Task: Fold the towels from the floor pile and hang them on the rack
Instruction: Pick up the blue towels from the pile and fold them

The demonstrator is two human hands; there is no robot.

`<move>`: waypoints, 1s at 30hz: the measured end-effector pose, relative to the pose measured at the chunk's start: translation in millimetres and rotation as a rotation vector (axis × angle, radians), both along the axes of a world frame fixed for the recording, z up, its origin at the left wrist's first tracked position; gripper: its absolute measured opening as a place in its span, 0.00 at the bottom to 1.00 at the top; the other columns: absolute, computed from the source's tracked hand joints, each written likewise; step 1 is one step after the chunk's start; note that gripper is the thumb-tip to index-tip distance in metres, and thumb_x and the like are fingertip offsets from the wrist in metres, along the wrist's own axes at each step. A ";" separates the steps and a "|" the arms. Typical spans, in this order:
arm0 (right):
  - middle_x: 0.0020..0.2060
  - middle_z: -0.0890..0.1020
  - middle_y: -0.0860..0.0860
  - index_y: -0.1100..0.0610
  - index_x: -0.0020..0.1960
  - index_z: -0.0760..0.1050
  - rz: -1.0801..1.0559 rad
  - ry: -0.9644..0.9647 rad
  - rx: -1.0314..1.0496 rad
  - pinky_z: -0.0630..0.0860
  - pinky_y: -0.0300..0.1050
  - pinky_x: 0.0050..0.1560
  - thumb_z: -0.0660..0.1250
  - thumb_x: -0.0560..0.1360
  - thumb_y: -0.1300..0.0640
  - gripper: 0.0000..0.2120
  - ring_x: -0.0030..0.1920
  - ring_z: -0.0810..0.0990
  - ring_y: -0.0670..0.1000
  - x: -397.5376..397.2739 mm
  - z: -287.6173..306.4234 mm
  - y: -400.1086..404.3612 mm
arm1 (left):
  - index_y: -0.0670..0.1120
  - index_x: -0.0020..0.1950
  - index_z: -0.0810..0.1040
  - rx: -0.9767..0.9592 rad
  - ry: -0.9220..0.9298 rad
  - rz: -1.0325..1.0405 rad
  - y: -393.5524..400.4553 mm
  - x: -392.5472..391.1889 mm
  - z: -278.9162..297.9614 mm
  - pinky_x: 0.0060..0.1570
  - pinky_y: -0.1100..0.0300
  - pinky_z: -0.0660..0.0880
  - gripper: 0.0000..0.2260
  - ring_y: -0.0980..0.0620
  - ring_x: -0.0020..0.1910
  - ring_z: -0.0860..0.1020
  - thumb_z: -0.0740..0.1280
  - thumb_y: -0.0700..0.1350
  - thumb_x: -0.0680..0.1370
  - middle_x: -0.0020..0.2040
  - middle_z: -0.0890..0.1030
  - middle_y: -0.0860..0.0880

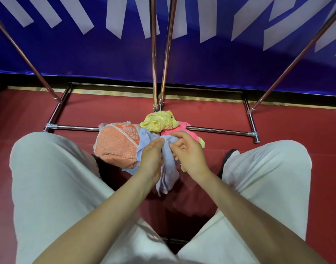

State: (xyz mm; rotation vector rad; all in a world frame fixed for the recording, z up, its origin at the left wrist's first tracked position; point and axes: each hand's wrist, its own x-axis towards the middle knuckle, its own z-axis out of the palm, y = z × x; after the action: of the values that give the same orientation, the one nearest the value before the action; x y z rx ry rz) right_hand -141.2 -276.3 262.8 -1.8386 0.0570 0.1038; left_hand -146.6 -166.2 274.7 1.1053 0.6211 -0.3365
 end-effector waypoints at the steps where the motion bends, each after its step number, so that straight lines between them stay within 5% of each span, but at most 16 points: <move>1: 0.32 0.76 0.48 0.41 0.48 0.74 0.003 -0.010 -0.042 0.75 0.38 0.38 0.68 0.75 0.62 0.15 0.33 0.77 0.46 1.0 -1.2 -1.4 | 0.37 0.55 0.77 0.010 0.005 0.006 0.5 0.1 -0.7 0.30 0.62 0.78 0.11 0.50 0.34 0.82 0.58 0.40 0.82 0.42 0.81 0.39; 6: 0.37 0.75 0.54 0.53 0.46 0.81 -0.001 -0.195 -0.224 0.68 0.29 0.40 0.71 0.73 0.61 0.05 0.35 0.71 0.41 4.8 -3.3 -5.6 | 0.35 0.54 0.80 0.069 0.053 -0.004 3.6 2.8 -5.5 0.46 0.56 0.75 0.12 0.46 0.45 0.79 0.62 0.42 0.80 0.47 0.81 0.38; 11: 0.43 0.76 0.46 0.59 0.45 0.81 0.045 -0.422 -0.348 0.67 0.31 0.52 0.70 0.72 0.61 0.03 0.47 0.74 0.46 6.6 -10.6 -6.5 | 0.38 0.55 0.80 0.109 0.044 -0.024 8.3 1.3 -7.5 0.30 0.63 0.73 0.12 0.51 0.35 0.79 0.62 0.44 0.80 0.39 0.81 0.44; 15: 0.42 0.81 0.47 0.57 0.45 0.80 0.043 -0.356 -0.230 0.73 0.40 0.51 0.66 0.74 0.58 0.04 0.46 0.78 0.48 2.9 -9.9 -4.8 | 0.39 0.56 0.80 0.210 -0.080 -0.029 14.1 -2.2 -10.7 0.50 0.56 0.74 0.11 0.48 0.49 0.79 0.61 0.43 0.81 0.49 0.82 0.43; 19: 0.40 0.80 0.46 0.54 0.44 0.80 0.042 -0.294 -0.174 0.71 0.34 0.45 0.66 0.73 0.55 0.04 0.41 0.76 0.44 0.3 -13.1 -1.0 | 0.39 0.54 0.80 0.341 -0.140 -0.103 10.5 -7.6 -18.9 0.61 0.53 0.73 0.11 0.46 0.55 0.80 0.60 0.42 0.82 0.52 0.83 0.41; 23: 0.36 0.79 0.44 0.53 0.42 0.79 0.074 -0.229 -0.213 0.67 0.32 0.41 0.69 0.74 0.57 0.02 0.36 0.73 0.43 0.9 -20.8 -0.3 | 0.38 0.52 0.80 0.353 -0.146 -0.138 7.9 -13.4 -19.5 0.46 0.72 0.74 0.13 0.53 0.46 0.80 0.56 0.38 0.82 0.43 0.83 0.46; 26: 0.35 0.77 0.41 0.50 0.40 0.78 0.073 -0.184 -0.191 0.66 0.30 0.40 0.71 0.73 0.60 0.06 0.34 0.73 0.41 0.3 -20.9 1.1 | 0.45 0.49 0.79 0.277 -0.131 -0.132 10.9 -18.9 -19.4 0.49 0.61 0.75 0.10 0.53 0.45 0.79 0.57 0.42 0.83 0.44 0.81 0.50; 30: 0.34 0.78 0.43 0.45 0.39 0.75 0.079 -0.135 -0.173 0.66 0.31 0.39 0.70 0.73 0.60 0.11 0.33 0.72 0.41 1.5 -19.5 4.2 | 0.45 0.50 0.81 0.348 -0.192 -0.193 13.9 -20.3 -23.9 0.55 0.61 0.74 0.11 0.49 0.53 0.81 0.59 0.45 0.83 0.47 0.84 0.46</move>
State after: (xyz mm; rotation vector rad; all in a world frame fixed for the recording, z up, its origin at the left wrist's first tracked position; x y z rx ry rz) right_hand -139.6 -272.2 243.3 -2.0170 -0.1043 0.0303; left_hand -167.0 -152.3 250.8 1.5179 0.4099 -0.2895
